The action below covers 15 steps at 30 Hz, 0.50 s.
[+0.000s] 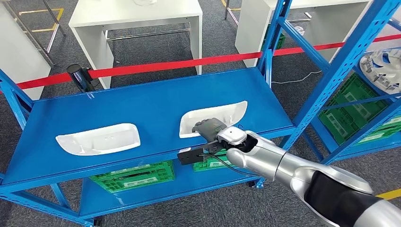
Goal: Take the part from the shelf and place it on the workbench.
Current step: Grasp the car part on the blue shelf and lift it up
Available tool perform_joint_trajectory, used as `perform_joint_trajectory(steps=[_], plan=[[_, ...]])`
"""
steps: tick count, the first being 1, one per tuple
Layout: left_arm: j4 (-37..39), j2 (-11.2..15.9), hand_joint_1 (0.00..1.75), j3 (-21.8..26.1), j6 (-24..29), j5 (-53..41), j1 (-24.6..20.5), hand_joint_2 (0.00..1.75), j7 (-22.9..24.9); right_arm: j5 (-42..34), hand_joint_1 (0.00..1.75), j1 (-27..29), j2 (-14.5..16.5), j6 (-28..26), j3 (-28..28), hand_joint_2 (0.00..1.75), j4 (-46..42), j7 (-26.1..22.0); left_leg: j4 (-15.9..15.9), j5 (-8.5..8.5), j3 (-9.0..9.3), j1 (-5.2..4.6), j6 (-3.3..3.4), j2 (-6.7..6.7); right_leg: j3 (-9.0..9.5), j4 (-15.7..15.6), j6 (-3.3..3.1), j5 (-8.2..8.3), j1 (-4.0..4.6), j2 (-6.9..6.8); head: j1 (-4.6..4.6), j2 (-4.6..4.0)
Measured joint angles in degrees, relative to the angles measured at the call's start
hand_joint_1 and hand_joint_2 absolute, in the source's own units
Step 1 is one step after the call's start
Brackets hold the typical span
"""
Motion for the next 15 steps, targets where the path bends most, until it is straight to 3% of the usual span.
perform_joint_trajectory(steps=[15], plan=[[0.0,0.1,0.00,1.1,0.0,0.6,0.5,0.00,-0.8,0.0,1.75,-1.4,2.0,-2.4,1.4,1.75,3.8,-0.1,0.0,-0.01,0.17,0.00,0.02,-0.06,0.23,0.0,0.11,-0.09,-0.01,-0.06,0.00,0.00]])
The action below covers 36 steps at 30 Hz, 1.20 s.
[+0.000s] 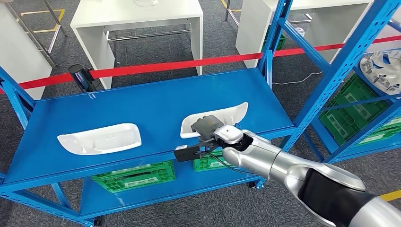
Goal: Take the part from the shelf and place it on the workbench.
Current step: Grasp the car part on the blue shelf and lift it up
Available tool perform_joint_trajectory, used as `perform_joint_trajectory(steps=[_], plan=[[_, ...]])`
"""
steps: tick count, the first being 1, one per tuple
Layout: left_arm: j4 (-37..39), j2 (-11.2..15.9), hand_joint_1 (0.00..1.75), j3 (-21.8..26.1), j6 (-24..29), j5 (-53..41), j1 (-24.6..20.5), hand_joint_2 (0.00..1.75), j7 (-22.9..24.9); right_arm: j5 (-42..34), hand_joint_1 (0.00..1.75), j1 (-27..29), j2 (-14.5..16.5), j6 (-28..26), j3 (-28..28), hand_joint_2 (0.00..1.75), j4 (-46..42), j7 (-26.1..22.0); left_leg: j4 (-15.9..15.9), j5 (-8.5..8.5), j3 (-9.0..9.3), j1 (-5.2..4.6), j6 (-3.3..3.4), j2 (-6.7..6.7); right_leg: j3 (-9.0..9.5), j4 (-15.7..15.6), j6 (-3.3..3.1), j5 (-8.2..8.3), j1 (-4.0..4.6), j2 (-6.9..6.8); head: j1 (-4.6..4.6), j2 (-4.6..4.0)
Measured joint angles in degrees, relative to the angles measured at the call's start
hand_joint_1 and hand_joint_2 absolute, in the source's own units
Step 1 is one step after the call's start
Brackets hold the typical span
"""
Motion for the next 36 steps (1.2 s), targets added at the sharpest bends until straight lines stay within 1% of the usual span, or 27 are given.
perform_joint_trajectory(steps=[1,5,10,13,16,18,22,24,25,26,27,28,29,30,31,32,33,34,35,36], plan=[[0.0,0.0,0.00,0.1,0.0,0.1,0.0,0.00,0.0,0.0,1.75,0.0,0.1,-0.1,0.0,1.75,0.0,0.0,0.0,0.00,0.01,0.00,0.00,0.00,0.01,0.0,0.00,0.00,0.00,0.00,0.00,0.00],[0.0,0.0,0.00,0.9,0.0,1.2,0.2,1.75,-1.3,0.3,1.75,0.4,0.1,-0.8,0.1,1.75,0.0,0.1,0.0,0.00,0.02,0.00,0.00,0.00,0.02,0.0,0.00,0.00,-0.01,0.00,0.00,0.00],[0.0,0.0,0.00,2.4,0.7,2.8,0.2,1.75,-1.9,0.8,1.75,0.8,0.1,-0.9,0.0,1.75,0.0,0.3,0.0,0.00,0.03,-0.01,0.00,0.00,0.03,0.0,0.01,0.00,-0.01,0.01,0.00,0.00],[0.0,0.0,0.00,3.2,0.5,3.4,0.3,1.75,-2.4,0.6,1.75,1.0,0.2,-2.9,-0.2,1.75,0.0,0.0,0.0,0.00,0.03,0.00,0.00,0.00,0.04,0.0,0.01,0.00,-0.01,0.00,0.00,0.00],[0.0,-0.1,0.00,3.8,0.6,3.8,0.4,1.75,-3.0,-1.2,1.75,2.0,0.4,-8.3,-1.8,1.75,-0.7,-1.6,0.0,0.00,0.02,0.00,0.00,0.00,0.04,0.0,0.01,0.00,0.00,-0.01,0.01,0.00],[0.0,-0.2,0.00,4.2,0.6,4.1,0.5,1.75,-2.9,-3.9,1.75,3.4,0.6,-12.6,-4.2,1.75,-2.8,-3.7,0.0,0.00,0.03,0.00,0.00,0.02,0.02,0.0,0.01,0.00,0.00,0.01,0.01,0.00],[0.1,-0.5,0.00,5.0,1.2,3.9,0.8,1.75,-2.2,-8.3,1.75,8.5,0.5,-22.0,-11.0,1.75,-11.9,-9.6,0.1,-0.08,0.00,-0.04,0.09,-0.04,-0.01,-0.1,0.08,0.00,-0.07,-0.01,0.00,0.00],[0.1,-0.7,0.00,5.1,1.3,3.4,1.0,1.75,-1.9,-8.7,1.75,12.1,-0.2,-27.0,-14.9,1.75,-18.3,-13.2,0.1,-0.08,0.02,-0.22,0.59,-0.24,0.14,-0.3,0.49,0.15,-0.20,-0.12,-0.02,0.00],[0.1,-0.8,0.00,5.1,1.3,3.2,1.0,1.75,-1.6,-8.4,1.75,14.1,-0.6,-29.1,-17.0,1.75,-21.6,-14.8,-0.2,0.11,0.18,-0.15,0.91,-0.33,0.30,-0.5,0.75,0.21,-0.15,-0.17,-0.01,0.00],[0.1,-1.0,0.00,5.1,1.4,3.0,1.1,1.75,-1.3,-8.0,1.75,16.4,-1.1,-30.9,-19.2,1.75,-25.0,-16.3,-0.8,0.47,0.45,0.01,1.17,-0.35,0.39,-0.4,1.00,-0.02,-0.08,-0.18,-0.01,0.00],[0.2,-1.3,0.00,5.1,1.4,2.8,1.1,1.75,-1.0,-7.3,1.75,18.7,-1.6,-32.4,-21.5,1.75,-28.5,-17.7,-1.4,0.83,0.71,0.27,1.35,-0.30,0.13,0.4,1.21,-0.92,-0.03,-0.14,0.07,0.00],[0.2,-1.5,0.00,5.1,1.4,2.5,1.1,1.75,-0.7,-6.7,1.75,21.0,-2.0,-33.3,-23.6,1.75,-31.7,-18.9,-1.9,1.16,0.88,0.54,1.50,-0.19,-0.63,2.4,1.47,-2.47,-0.05,-0.08,0.18,0.00],[0.2,-1.6,0.00,5.1,1.4,2.3,1.1,1.75,-0.3,-6.2,1.75,23.2,-2.2,-33.9,-25.5,1.75,-34.6,-19.9,-2.2,1.32,0.89,0.65,1.57,-0.04,-1.93,5.5,1.77,-4.56,-0.28,-0.03,0.27,0.00],[0.2,-1.7,0.00,5.1,1.4,1.9,1.1,1.75,0.0,-5.7,1.75,25.3,-2.4,-34.2,-27.1,1.75,-37.3,-20.9,-2.2,1.39,0.73,0.72,1.62,0.07,-3.58,9.3,2.10,-6.74,-0.55,-0.02,0.38,0.00],[0.3,-1.8,0.00,5.1,1.3,1.5,1.1,1.75,0.4,-5.2,1.75,27.4,-2.4,-34.4,-28.5,1.75,-39.7,-21.7,-2.0,1.43,0.48,0.78,1.55,0.17,-5.03,12.8,2.44,-8.26,-0.89,-0.03,0.41,0.00],[0.3,-1.9,0.00,5.1,1.2,1.1,1.1,1.75,0.8,-4.7,1.75,29.6,-2.4,-34.6,-29.8,1.75,-42.0,-22.5,-1.8,1.48,0.18,0.90,1.42,0.22,-5.75,14.8,2.78,-8.78,-1.26,-0.04,0.41,0.00],[0.3,-1.9,0.00,5.1,1.1,0.7,1.1,1.75,1.1,-4.4,1.75,31.6,-2.4,-34.9,-30.9,1.75,-44.3,-23.5,-1.5,1.54,-0.21,1.12,1.19,0.24,-5.37,14.6,3.17,-8.17,-1.64,-0.06,0.41,0.00],[0.3,-1.9,0.00,5.1,0.9,0.2,1.1,1.75,1.5,-4.1,1.75,33.4,-2.3,-35.2,-31.9,1.75,-46.4,-24.5,-1.1,1.58,-0.67,1.43,0.85,0.24,-3.79,12.1,3.62,-6.69,-2.03,-0.11,0.41,0.00],[0.3,-2.0,0.00,5.1,0.7,-0.2,1.1,1.75,1.8,-4.0,1.75,34.8,-2.3,-35.5,-32.8,1.75,-48.3,-25.5,-0.5,1.57,-1.18,1.77,0.41,0.25,-1.42,8.0,4.12,-5.20,-2.45,-0.20,0.42,0.00],[0.3,-1.9,0.00,5.1,0.6,-0.7,1.2,1.75,2.0,-4.1,1.75,35.8,-2.1,-35.7,-33.6,1.75,-49.8,-26.2,0.0,1.58,-1.65,2.03,-0.14,0.22,0.59,4.7,4.41,-4.02,-2.53,-0.13,0.46,0.00]])
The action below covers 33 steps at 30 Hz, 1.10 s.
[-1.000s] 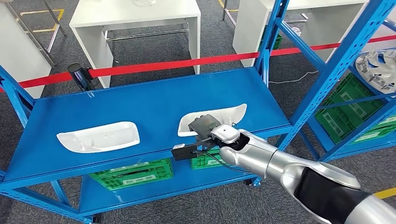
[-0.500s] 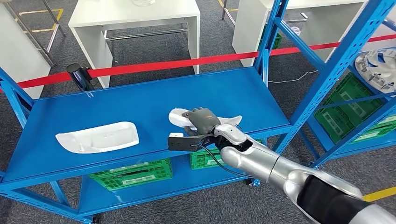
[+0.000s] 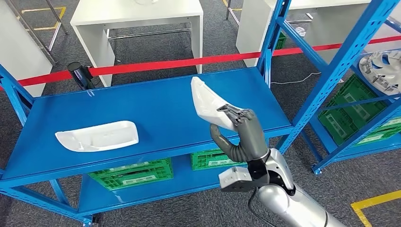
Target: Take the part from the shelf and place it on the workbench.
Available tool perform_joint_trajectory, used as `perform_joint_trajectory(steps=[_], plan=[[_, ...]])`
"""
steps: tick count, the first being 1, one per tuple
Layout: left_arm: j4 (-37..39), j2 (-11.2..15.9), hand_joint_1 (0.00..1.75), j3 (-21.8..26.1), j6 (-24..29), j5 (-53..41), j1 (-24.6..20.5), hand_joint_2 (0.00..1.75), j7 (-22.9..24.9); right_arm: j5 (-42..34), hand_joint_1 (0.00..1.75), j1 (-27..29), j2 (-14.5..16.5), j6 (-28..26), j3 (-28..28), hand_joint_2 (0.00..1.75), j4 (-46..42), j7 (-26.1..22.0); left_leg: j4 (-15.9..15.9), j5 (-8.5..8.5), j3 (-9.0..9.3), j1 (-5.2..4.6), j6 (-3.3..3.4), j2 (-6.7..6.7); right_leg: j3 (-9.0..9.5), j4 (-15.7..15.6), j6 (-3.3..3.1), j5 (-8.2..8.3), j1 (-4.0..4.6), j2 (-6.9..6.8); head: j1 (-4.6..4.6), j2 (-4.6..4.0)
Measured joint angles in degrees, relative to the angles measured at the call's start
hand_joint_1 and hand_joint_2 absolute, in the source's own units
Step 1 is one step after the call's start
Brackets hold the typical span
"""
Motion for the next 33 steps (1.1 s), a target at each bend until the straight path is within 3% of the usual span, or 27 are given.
perform_joint_trajectory(steps=[1,2,5,6,8,10,11,12,13,14,16,18,20,21,23,25,26,27,28,30,32,33], plan=[[0.0,0.1,0.00,0.0,0.0,-0.4,0.0,1.75,0.3,0.0,1.75,0.9,0.2,-0.1,-0.6,1.75,-1.3,-0.6,0.5,-0.02,-0.34,0.13,-0.58,-0.05,1.17,-2.1,-0.12,0.87,0.00,0.16,0.11,0.00],[0.0,0.2,0.00,-0.1,0.0,-0.8,0.0,1.75,0.4,0.0,1.75,1.5,0.5,-0.2,-1.1,1.75,-2.3,-1.1,0.9,0.03,-0.60,0.13,-1.14,-0.12,1.51,-2.9,-0.67,0.95,0.07,0.36,0.20,0.00],[0.0,0.6,0.00,-0.1,0.7,-0.8,0.0,1.75,0.1,-0.6,1.75,2.5,2.1,0.0,-1.9,1.75,-4.1,-3.4,1.3,0.41,-1.26,0.12,-2.61,-0.24,0.16,-2.2,-3.18,1.15,0.26,0.70,0.28,0.00],[0.0,0.8,0.00,-0.1,1.2,-0.5,0.0,1.75,-0.4,-1.1,1.75,2.5,2.8,0.2,-2.0,1.75,-4.3,-4.3,1.8,-0.29,-1.67,0.19,-2.91,-0.18,-0.36,-2.2,-3.78,1.55,0.30,0.65,0.23,0.00],[0.0,1.2,0.00,-0.1,2.4,0.6,-0.1,1.75,-1.7,-2.8,1.75,2.3,4.3,1.0,-2.1,1.75,-4.2,-6.3,6.0,-4.62,-3.19,0.16,-3.09,-0.06,-1.56,-2.2,-4.70,2.62,0.39,0.56,0.10,0.00],[-0.1,1.7,0.00,0.2,3.4,1.8,-0.2,1.75,-3.0,-4.8,1.75,1.7,6.1,2.1,-2.1,1.75,-3.4,-8.5,13.1,-9.82,-4.99,-0.15,-2.95,-0.03,-2.98,-2.2,-5.13,3.78,0.75,0.54,0.02,0.00],[-0.1,2.0,0.00,0.4,3.7,2.3,-0.3,1.75,-3.6,-5.5,1.75,1.4,7.1,2.5,-2.1,1.75,-2.8,-9.4,15.7,-10.93,-5.23,-0.36,-2.76,-0.03,-3.69,-2.2,-5.26,4.37,0.98,0.52,0.02,0.00],[-0.2,2.2,0.00,0.7,3.8,2.6,-0.4,1.75,-4.1,-6.1,1.75,1.0,8.0,2.8,-2.1,1.75,-2.3,-10.2,16.7,-10.81,-4.64,-0.60,-2.43,-0.03,-4.42,-2.2,-5.36,4.95,1.25,0.48,0.02,0.00],[-0.2,2.4,0.00,0.9,3.9,2.7,-0.5,1.75,-4.6,-6.5,1.75,0.7,8.9,3.0,-2.0,1.75,-1.8,-10.9,15.7,-9.80,-3.04,-0.93,-1.92,-0.04,-5.16,-2.2,-5.42,5.55,1.52,0.45,0.02,0.00],[-0.3,2.5,0.00,1.0,3.8,2.7,-0.6,1.75,-5.0,-6.8,1.75,0.4,9.7,3.0,-2.0,1.75,-1.4,-11.4,12.7,-8.59,-0.43,-1.32,-1.20,-0.05,-5.84,-2.2,-5.46,6.15,1.78,0.43,0.03,0.00],[-0.5,3.0,0.00,1.1,3.8,2.7,-0.9,1.75,-5.6,-7.1,1.75,-0.1,11.3,3.0,-1.9,1.75,-1.0,-12.0,4.8,-8.10,5.56,-2.19,0.25,0.08,-6.69,-2.2,-5.32,7.25,2.05,0.31,0.10,0.00],[-0.7,3.2,0.00,1.2,3.7,3.0,-1.2,1.75,-6.2,-7.3,1.75,-0.3,12.6,3.1,-1.7,1.75,-0.8,-12.1,0.4,-8.43,8.32,-2.81,0.77,0.22,-6.57,-2.5,-4.77,8.13,1.89,0.02,-0.01,0.00],[-0.7,3.1,0.00,1.6,3.7,3.5,-1.3,1.75,-7.0,-7.5,1.75,-0.1,13.6,3.3,-1.4,1.75,-0.7,-11.7,-0.5,-7.25,8.10,-2.92,1.08,0.30,-6.32,-3.0,-4.01,8.86,1.68,-0.19,-0.24,0.00],[-0.7,3.1,0.00,1.9,3.7,3.7,-1.4,1.75,-7.2,-7.4,1.75,0.3,14.0,3.4,-1.2,1.75,-0.8,-11.3,-1.0,-6.59,7.86,-2.82,1.45,0.41,-6.47,-2.8,-3.64,8.39,1.65,-0.15,-0.29,0.00],[-0.7,3.0,0.00,2.3,3.6,3.8,-1.3,1.75,-7.4,-7.2,1.75,1.4,14.6,3.4,-1.1,1.75,-0.8,-10.6,-1.7,-5.00,6.92,-2.42,2.03,0.65,-7.44,0.2,-3.01,4.37,1.60,-0.02,-0.25,0.00],[-0.8,2.8,0.00,2.5,3.5,3.6,-1.2,1.75,-7.3,-7.2,1.75,2.9,14.9,3.2,-1.0,1.75,-0.8,-10.5,-1.6,-3.70,5.45,-2.40,2.22,0.74,-8.97,6.9,-2.49,-1.30,1.44,0.03,-0.21,0.00],[-0.7,2.7,0.00,2.6,3.5,3.6,-1.1,1.75,-7.1,-7.2,1.75,3.7,14.9,3.1,-1.0,1.75,-0.8,-10.7,-1.4,-3.07,4.55,-2.39,2.17,0.78,-9.37,10.0,-2.29,-2.70,1.38,0.03,-0.20,0.00],[-0.7,2.6,0.00,2.7,3.5,3.6,-1.0,1.75,-7.0,-7.2,1.75,4.5,15.0,3.0,-1.0,1.75,-0.8,-10.9,-1.1,-2.47,3.56,-2.35,2.09,0.83,-9.03,11.7,-2.15,-2.80,1.36,0.02,-0.20,0.00],[-0.7,2.6,0.00,2.8,3.5,3.6,-0.9,1.75,-6.9,-7.2,1.75,5.2,15.1,2.9,-1.0,1.75,-0.8,-11.0,-0.7,-1.97,2.51,-2.30,1.95,0.90,-7.71,11.5,-2.08,-1.78,1.35,0.01,-0.20,0.00],[-0.7,2.5,0.00,2.9,3.5,3.6,-0.8,1.75,-6.7,-7.2,1.75,5.9,15.2,2.8,-1.0,1.75,-0.8,-11.3,0.3,-1.24,0.65,-2.18,1.56,1.02,-2.25,5.1,-2.15,0.24,1.35,-0.08,-0.20,0.00],[-0.7,2.4,0.00,2.9,3.5,3.6,-0.8,1.75,-6.7,-7.2,1.75,6.4,15.4,2.7,-1.0,1.75,-0.9,-11.5,1.1,-0.64,-0.41,-2.19,0.97,1.04,2.33,-1.7,-2.85,0.07,1.64,-0.08,-0.20,0.00],[-0.7,2.4,0.00,2.9,3.5,3.6,-0.8,1.75,-6.7,-7.2,1.75,6.6,15.4,2.7,-1.0,1.75,-0.9,-11.5,1.3,-0.29,-0.61,-2.19,0.62,1.03,3.11,-3.3,-3.34,-0.45,1.80,-0.03,-0.17,0.00]])
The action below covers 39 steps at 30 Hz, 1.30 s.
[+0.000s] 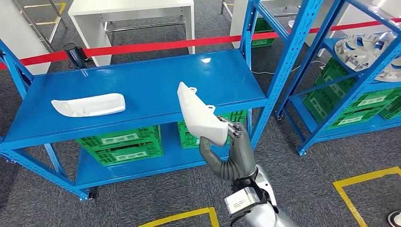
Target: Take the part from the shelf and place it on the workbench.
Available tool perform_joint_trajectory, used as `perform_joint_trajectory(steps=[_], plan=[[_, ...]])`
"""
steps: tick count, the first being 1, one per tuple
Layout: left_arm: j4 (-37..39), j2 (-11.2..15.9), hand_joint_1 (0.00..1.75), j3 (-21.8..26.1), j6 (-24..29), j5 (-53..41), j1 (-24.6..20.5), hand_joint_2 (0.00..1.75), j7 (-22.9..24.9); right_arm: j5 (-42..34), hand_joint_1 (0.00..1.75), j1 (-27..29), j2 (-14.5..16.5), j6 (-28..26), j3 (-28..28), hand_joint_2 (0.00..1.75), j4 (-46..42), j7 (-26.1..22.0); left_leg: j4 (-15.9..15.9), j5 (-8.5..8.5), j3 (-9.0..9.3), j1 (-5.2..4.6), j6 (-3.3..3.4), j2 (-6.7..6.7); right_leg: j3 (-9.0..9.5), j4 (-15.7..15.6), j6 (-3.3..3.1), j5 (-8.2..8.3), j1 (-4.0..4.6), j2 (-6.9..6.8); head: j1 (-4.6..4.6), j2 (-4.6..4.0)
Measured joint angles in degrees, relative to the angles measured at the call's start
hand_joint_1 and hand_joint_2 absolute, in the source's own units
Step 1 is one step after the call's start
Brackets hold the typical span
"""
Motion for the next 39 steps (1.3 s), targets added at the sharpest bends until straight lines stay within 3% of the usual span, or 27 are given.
perform_joint_trajectory(steps=[3,4,5,7,8,9,10,12,14,16,18,19,21,23,24,25,26,27,29,30,31,33,34,35,38,39], plan=[[0.0,0.1,0.00,0.0,0.0,0.0,0.1,1.75,0.0,0.0,1.75,0.3,0.2,-0.1,0.0,1.75,0.0,0.0,-0.1,0.70,-0.50,0.06,-1.09,-0.15,-0.84,-0.7,-1.40,1.15,-0.03,0.03,0.10,0.00],[0.0,0.1,0.00,0.0,0.0,0.0,0.2,1.75,0.0,0.0,1.75,0.3,0.3,-0.2,0.0,1.75,-0.1,0.0,0.7,-0.51,-1.04,0.11,-1.43,-0.30,-1.38,-1.0,-1.84,1.89,-0.17,-0.02,0.08,0.00],[0.0,0.1,0.00,0.0,0.0,0.0,0.2,1.75,0.0,0.0,1.75,0.4,0.5,-0.2,0.0,1.75,-0.1,0.0,2.6,-2.74,-1.79,0.20,-1.77,-0.45,-2.07,-1.2,-2.18,2.71,-0.33,-0.06,0.02,0.00],[0.0,0.0,0.00,0.0,0.1,0.0,0.3,1.75,0.4,0.0,1.75,0.6,0.7,-0.3,0.0,1.75,-0.1,-0.1,9.1,-8.58,-3.36,0.50,-2.38,-0.63,-3.61,-1.2,-2.43,4.11,-0.39,-0.07,-0.06,0.00],[0.0,0.1,0.00,0.0,0.2,0.1,0.3,1.75,0.8,0.0,1.75,0.7,0.8,-0.3,0.0,1.75,-0.1,-0.2,12.4,-10.31,-3.78,0.64,-2.63,-0.63,-4.42,-1.2,-2.37,4.75,-0.39,-0.09,-0.07,0.00],[0.0,0.1,0.00,0.1,0.3,0.1,0.3,1.75,1.6,-0.1,1.75,0.9,0.9,-0.2,0.0,1.75,-0.1,-0.5,14.7,-10.67,-3.59,0.75,-2.80,-0.63,-5.22,-1.1,-2.26,5.38,-0.39,-0.12,-0.06,0.00],[0.0,0.3,0.00,0.2,0.3,0.0,0.3,1.75,2.5,-0.4,1.75,1.2,1.0,0.0,0.0,1.75,-0.1,-0.9,15.1,-9.84,-2.51,0.86,-2.91,-0.63,-6.00,-1.0,-2.11,5.99,-0.42,-0.15,-0.06,0.00],[0.0,0.7,0.00,0.4,0.5,-0.1,0.3,1.75,3.8,-1.8,1.75,1.7,1.1,0.7,0.0,1.75,-0.1,-2.1,9.9,-7.10,2.56,1.12,-2.97,-0.69,-7.48,-0.7,-1.69,7.16,-0.51,-0.16,-0.06,0.00],[-0.1,1.0,0.00,0.6,0.7,-0.1,0.3,1.75,2.9,-5.0,1.75,1.9,1.3,1.9,0.0,1.75,0.2,-3.9,1.8,-7.16,8.51,1.08,-2.66,-1.01,-8.43,-0.3,-1.03,8.13,-0.48,-0.11,-0.02,0.00],[-0.1,1.2,0.00,0.9,0.7,0.0,0.3,1.75,0.4,-7.8,1.75,1.7,1.6,2.2,0.0,1.75,1.4,-5.9,-2.0,-8.15,10.54,0.78,-1.81,-1.33,-8.60,-0.5,-0.26,9.14,-0.45,-0.10,-0.05,0.00],[-0.1,1.2,0.00,1.2,0.4,-0.2,0.3,1.75,-1.3,-8.9,1.75,1.1,2.1,1.5,0.0,1.75,3.5,-6.9,-2.2,-7.25,9.58,0.70,-0.59,-1.15,-8.85,-0.7,0.52,9.75,-0.61,-0.04,-0.21,0.00],[-0.1,1.2,0.00,1.2,0.2,-0.5,0.2,1.75,-1.3,-8.9,1.75,0.8,2.3,1.1,-0.1,1.75,4.3,-6.7,-2.2,-6.59,8.94,0.71,0.03,-0.95,-9.37,-0.1,0.83,8.75,-0.69,-0.01,-0.23,0.00],[-0.1,1.2,0.00,1.3,-0.3,-2.0,0.0,1.75,0.8,-8.7,1.75,0.5,2.4,0.7,-0.2,1.75,5.0,-5.3,-2.3,-5.11,7.23,0.72,0.91,-0.57,-11.08,4.3,1.17,3.38,-0.78,0.01,-0.27,0.00],[-0.1,1.1,0.00,1.2,-0.5,-3.4,0.0,1.75,3.7,-8.9,1.75,0.6,2.4,1.4,-0.9,1.75,5.3,-3.7,-2.1,-3.62,5.47,0.51,1.25,-0.40,-12.59,11.6,1.27,-1.92,-0.71,0.01,-0.26,0.00],[0.0,1.1,0.00,1.1,-0.5,-3.7,0.0,1.75,4.5,-9.1,1.75,0.6,2.4,2.0,-1.4,1.75,5.4,-3.3,-2.0,-2.88,4.52,0.38,1.31,-0.34,-12.66,14.3,1.22,-2.51,-0.63,0.02,-0.26,0.00],[0.0,0.9,0.00,1.1,-0.6,-3.8,0.0,1.75,4.7,-9.0,1.75,0.7,2.3,2.6,-1.9,1.75,5.6,-3.0,-1.7,-2.19,3.51,0.25,1.32,-0.29,-11.90,15.5,1.10,-1.79,-0.52,0.02,-0.26,0.00],[0.0,0.7,0.00,1.1,-0.7,-3.7,0.0,1.75,4.5,-8.6,1.75,0.7,2.2,2.9,-2.5,1.75,5.8,-2.7,-1.4,-1.60,2.42,0.13,1.31,-0.26,-10.17,14.7,0.88,-0.22,-0.37,0.01,-0.26,0.00],[0.0,0.5,0.00,1.1,-0.9,-3.7,0.0,1.75,4.2,-8.0,1.75,0.5,2.2,3.0,-3.1,1.75,5.9,-2.5,-1.0,-1.09,1.48,0.04,1.26,-0.26,-7.39,11.9,0.55,1.29,-0.16,0.01,-0.26,0.00],[0.1,0.0,0.00,1.1,-1.2,-4.0,-0.2,1.75,3.9,-7.2,1.75,0.2,2.1,3.3,-4.1,1.75,6.0,-2.2,-0.4,-0.24,0.20,-0.10,0.96,-0.24,-1.11,3.6,-0.35,1.21,0.37,-0.07,-0.29,0.00],[0.1,-0.2,0.00,1.0,-1.3,-4.4,-0.2,1.75,4.0,-6.7,1.75,0.1,2.0,3.6,-4.5,1.75,5.9,-2.0,-0.2,0.19,-0.07,-0.09,0.70,-0.21,0.83,0.4,-0.69,0.50,0.60,-0.09,-0.27,0.00],[0.1,-0.4,0.00,0.8,-1.4,-4.9,-0.2,1.75,4.2,-6.4,1.75,0.1,1.7,4.1,-4.7,1.75,5.8,-1.9,-0.2,0.65,-0.19,-0.02,0.36,-0.17,1.65,-1.4,-0.94,-0.17,0.78,-0.11,-0.26,0.00],[0.1,-0.3,0.00,0.6,-1.4,-5.5,-0.2,1.75,4.4,-5.8,1.75,0.7,0.7,4.6,-4.9,1.75,5.5,-1.8,-0.4,1.41,-0.32,0.17,-0.35,-0.17,1.20,-2.2,-1.31,0.62,0.76,-0.16,-0.16,0.00],[0.2,-0.3,0.00,0.5,-1.2,-5.5,-0.2,1.75,4.2,-5.8,1.75,1.2,0.2,4.7,-5.0,1.75,5.4,-1.9,-0.1,0.74,-0.68,0.21,-0.69,-0.28,0.76,-2.4,-1.62,1.33,0.61,-0.23,-0.15,0.00],[0.2,-0.2,0.00,0.5,-1.1,-5.5,-0.1,1.75,3.8,-5.9,1.75,1.5,-0.3,4.5,-5.0,1.75,5.3,-2.1,1.1,-1.06,-1.23,0.24,-1.03,-0.41,0.16,-2.7,-1.91,2.16,0.40,-0.29,-0.17,0.00],[0.3,0.1,0.00,0.5,-0.8,-5.1,-0.4,1.75,3.2,-6.0,1.75,2.0,-1.2,3.9,-5.0,1.75,5.4,-2.7,10.2,-9.22,-3.45,0.64,-2.01,-0.63,-2.48,-2.7,-2.20,4.51,0.06,-0.33,-0.27,0.00],[0.3,0.3,0.00,0.4,-0.9,-5.4,-0.6,1.75,3.5,-5.7,1.75,1.9,-1.4,3.7,-4.9,1.75,5.5,-2.7,13.3,-10.17,-3.67,0.81,-2.31,-0.63,-3.42,-2.6,-2.08,5.23,-0.03,-0.36,-0.27,0.00]])
